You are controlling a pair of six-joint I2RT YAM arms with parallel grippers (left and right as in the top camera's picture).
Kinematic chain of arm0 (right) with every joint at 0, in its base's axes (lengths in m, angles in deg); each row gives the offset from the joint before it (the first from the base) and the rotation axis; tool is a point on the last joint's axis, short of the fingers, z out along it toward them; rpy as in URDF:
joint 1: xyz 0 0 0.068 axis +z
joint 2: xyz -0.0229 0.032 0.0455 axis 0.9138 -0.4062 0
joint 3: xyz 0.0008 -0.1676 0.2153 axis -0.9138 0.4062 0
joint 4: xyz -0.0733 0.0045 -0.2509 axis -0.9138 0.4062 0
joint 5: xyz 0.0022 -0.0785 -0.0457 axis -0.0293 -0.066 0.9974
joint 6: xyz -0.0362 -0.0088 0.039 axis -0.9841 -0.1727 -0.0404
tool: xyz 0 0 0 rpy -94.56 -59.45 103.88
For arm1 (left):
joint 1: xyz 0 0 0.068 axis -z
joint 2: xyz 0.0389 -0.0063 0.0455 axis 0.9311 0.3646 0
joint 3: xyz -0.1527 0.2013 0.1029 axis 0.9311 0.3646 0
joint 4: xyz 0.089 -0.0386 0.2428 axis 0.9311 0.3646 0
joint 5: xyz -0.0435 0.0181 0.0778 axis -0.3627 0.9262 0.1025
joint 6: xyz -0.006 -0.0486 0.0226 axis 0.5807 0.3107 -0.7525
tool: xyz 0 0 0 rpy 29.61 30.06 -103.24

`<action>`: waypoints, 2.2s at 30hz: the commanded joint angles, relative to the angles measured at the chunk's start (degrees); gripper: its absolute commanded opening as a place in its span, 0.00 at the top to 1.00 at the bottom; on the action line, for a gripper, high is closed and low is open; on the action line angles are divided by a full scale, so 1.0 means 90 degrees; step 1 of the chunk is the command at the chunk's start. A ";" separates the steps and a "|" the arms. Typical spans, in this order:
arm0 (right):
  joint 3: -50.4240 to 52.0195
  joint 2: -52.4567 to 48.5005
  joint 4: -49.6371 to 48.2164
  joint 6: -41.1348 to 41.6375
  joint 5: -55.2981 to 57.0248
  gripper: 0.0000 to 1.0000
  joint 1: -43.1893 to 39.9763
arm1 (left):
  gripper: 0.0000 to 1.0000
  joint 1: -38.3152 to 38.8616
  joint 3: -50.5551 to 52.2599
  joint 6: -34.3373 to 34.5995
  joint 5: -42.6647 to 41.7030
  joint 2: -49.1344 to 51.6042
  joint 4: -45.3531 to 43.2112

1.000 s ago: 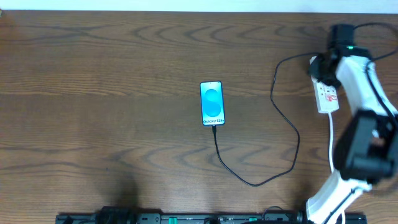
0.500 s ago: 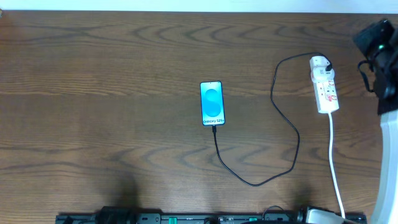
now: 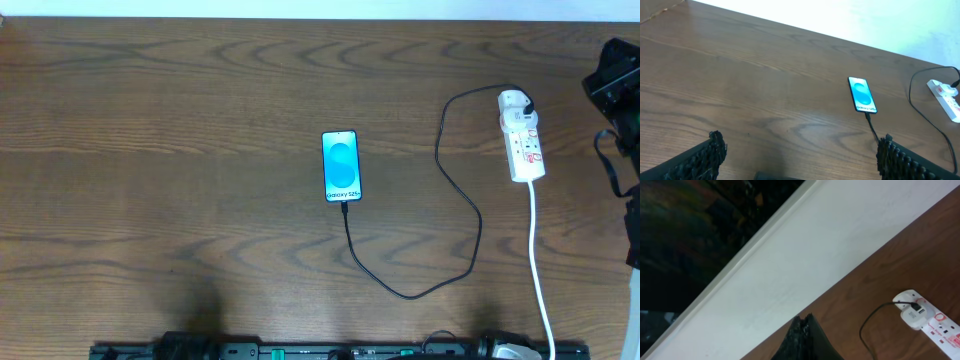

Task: Plug charger to phone and switch on socket
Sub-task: 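Lift the right gripper up and away from the power strip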

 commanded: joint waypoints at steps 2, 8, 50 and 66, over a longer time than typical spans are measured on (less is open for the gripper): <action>0.0000 0.0134 0.0136 -0.0097 -0.0124 0.99 0.0187 | 0.02 -0.0002 0.0010 -0.0039 0.0058 -0.0063 0.0010; 0.0000 0.0131 0.0143 -0.0104 -0.0119 0.99 0.0648 | 0.02 -0.0437 0.0010 -0.0039 0.0056 -0.0063 0.0010; 0.0000 0.0134 0.0146 -0.0172 -0.0097 0.90 0.1018 | 0.02 -0.0542 0.3555 -0.0012 0.0010 -0.0063 -0.4505; 0.0000 0.0209 0.0146 -0.0172 -0.0100 0.87 0.1018 | 0.02 -0.0542 0.5017 0.0542 0.0012 -0.0061 -0.6169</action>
